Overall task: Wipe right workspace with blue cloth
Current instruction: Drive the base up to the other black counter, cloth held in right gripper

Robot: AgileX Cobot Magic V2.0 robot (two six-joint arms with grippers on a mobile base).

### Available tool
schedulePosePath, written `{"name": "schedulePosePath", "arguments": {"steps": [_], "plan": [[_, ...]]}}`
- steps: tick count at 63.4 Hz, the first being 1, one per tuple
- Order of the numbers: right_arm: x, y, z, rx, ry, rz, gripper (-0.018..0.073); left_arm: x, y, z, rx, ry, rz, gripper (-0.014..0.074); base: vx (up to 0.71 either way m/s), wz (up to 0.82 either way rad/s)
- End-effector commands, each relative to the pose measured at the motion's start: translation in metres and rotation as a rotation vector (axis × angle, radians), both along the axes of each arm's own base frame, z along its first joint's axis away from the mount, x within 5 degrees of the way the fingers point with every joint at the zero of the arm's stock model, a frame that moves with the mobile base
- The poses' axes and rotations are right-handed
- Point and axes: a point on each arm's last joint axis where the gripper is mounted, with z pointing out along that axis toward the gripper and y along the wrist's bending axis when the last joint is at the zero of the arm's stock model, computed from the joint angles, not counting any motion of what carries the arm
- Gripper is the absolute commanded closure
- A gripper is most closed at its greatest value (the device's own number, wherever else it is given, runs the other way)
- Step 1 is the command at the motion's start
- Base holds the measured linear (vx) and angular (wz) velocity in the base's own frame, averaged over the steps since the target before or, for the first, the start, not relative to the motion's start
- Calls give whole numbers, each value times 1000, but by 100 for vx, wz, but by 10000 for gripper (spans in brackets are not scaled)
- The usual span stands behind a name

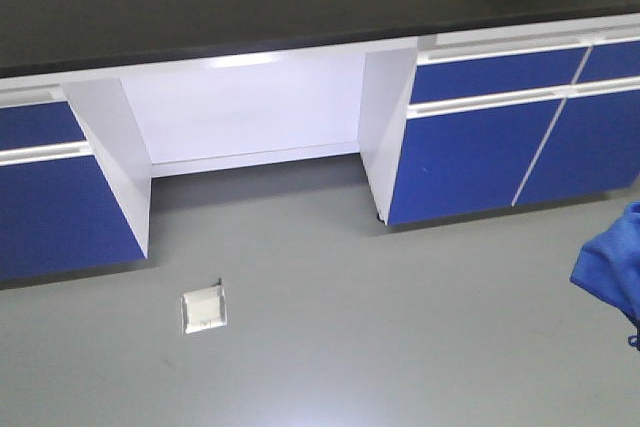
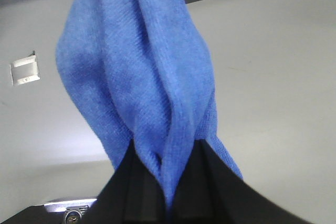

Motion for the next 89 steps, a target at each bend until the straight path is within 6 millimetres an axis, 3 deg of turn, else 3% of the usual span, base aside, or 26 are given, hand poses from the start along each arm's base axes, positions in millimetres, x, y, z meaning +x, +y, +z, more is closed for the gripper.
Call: {"name": "schedulePosePath", "arguments": {"steps": [1, 89], "plan": [[5, -1, 12, -11, -74, 2, 559, 0, -1, -2, -9, -70, -8, 602, 39, 13], [4, -1, 11, -11, -71, 2, 559, 0, -1, -2, -9, -70, -8, 602, 37, 13]]}}
